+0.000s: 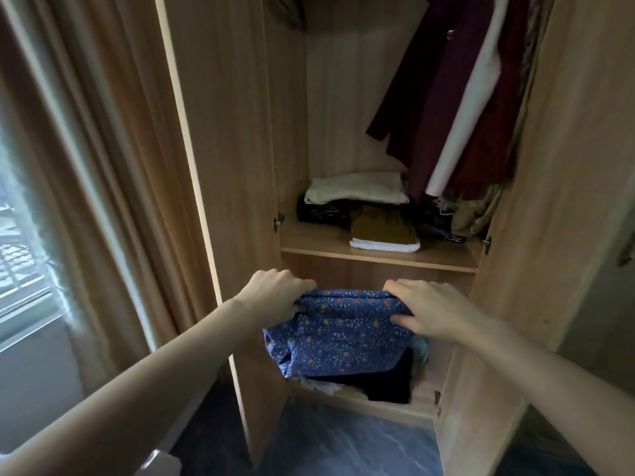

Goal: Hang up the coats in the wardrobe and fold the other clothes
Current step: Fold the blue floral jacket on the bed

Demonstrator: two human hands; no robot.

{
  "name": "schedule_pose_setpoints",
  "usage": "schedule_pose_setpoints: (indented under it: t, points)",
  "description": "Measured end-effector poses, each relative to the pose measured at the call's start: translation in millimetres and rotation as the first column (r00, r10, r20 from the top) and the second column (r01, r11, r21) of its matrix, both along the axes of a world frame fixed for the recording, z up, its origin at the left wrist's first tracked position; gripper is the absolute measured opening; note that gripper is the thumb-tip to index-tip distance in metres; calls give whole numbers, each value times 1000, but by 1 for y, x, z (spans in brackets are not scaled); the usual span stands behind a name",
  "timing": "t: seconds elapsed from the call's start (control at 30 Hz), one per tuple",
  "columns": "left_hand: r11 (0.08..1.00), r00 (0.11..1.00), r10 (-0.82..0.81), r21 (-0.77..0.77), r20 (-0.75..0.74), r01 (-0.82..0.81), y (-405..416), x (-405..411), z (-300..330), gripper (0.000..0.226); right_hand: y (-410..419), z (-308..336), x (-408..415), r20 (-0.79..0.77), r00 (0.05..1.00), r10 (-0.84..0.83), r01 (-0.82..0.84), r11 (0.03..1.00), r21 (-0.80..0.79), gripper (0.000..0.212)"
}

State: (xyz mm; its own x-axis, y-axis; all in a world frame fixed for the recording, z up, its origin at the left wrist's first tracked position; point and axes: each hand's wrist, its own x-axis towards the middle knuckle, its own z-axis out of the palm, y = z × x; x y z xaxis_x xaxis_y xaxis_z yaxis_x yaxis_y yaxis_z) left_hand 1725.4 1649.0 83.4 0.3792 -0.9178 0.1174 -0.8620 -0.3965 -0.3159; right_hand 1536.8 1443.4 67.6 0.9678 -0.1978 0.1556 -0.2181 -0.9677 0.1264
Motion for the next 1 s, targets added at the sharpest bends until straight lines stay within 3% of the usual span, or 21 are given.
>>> schedule_pose_setpoints:
  t: [0.47, 0.77, 1.0]
  points:
    - [1000, 999, -6, -14, -39, 6, -144, 223, 22, 31, -141, 30, 215, -31, 999, 34, -33, 999, 22, 25]
    - [996, 985, -51, 63, -166, 63, -215, 335, -9, 35, -211, 1, 319, -106, 992, 62, -48, 990, 130, 24]
    - [996, 986, -61, 50, -155, 69, -295, 413, -20, 33, -290, -7, 395, -36, 998, 45, -39, 989, 144, 22]
